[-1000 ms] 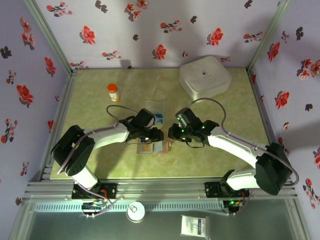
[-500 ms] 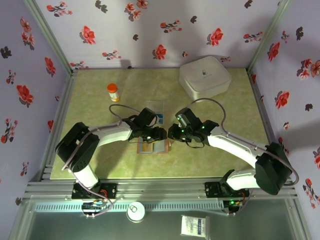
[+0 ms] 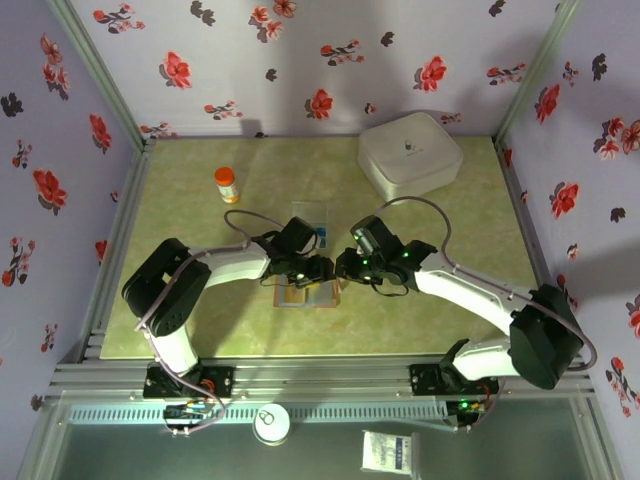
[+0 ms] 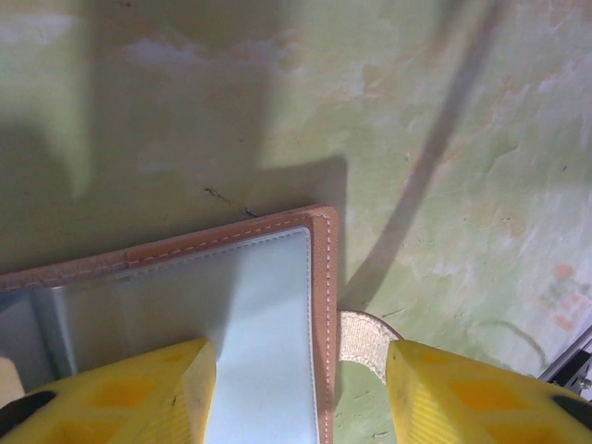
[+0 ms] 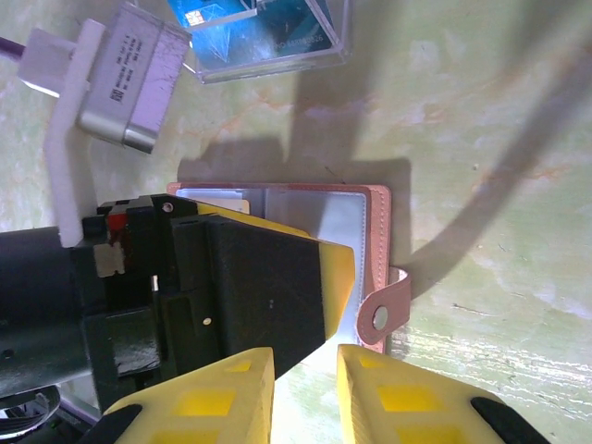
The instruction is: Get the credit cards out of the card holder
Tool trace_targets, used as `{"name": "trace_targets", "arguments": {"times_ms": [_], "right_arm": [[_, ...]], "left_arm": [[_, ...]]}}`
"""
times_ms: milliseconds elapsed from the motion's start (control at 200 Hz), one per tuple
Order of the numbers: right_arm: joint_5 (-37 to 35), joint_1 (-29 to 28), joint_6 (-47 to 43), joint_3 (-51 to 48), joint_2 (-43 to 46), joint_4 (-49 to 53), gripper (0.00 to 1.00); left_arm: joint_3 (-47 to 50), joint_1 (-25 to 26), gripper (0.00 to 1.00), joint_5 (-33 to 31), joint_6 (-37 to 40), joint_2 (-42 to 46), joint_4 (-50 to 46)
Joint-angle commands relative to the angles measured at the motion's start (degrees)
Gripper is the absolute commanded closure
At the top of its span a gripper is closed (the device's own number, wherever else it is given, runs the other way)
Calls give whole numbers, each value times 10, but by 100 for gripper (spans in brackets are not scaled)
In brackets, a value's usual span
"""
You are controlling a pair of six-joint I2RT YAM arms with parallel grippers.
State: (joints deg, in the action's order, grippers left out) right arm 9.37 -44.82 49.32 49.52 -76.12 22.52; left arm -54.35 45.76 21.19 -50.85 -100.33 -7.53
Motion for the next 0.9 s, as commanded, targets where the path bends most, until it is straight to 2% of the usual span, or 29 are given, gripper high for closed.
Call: {"name": "trace_targets", "arguments": {"times_ms": [0, 305, 440, 895], "right_arm": [[10, -1, 1, -5, -11, -14, 75], [26, -35, 2, 21, -65, -21, 74], [8, -53, 2, 44, -94, 0, 71], [8, -64, 12, 52, -161, 0, 63]], "left_arm": [[-16, -3, 49, -5, 14, 35, -21], [38, -38, 48, -25, 21, 99, -34], [67, -56, 50, -23, 23, 117, -33], [114, -98, 51, -30, 36, 171, -53]]}}
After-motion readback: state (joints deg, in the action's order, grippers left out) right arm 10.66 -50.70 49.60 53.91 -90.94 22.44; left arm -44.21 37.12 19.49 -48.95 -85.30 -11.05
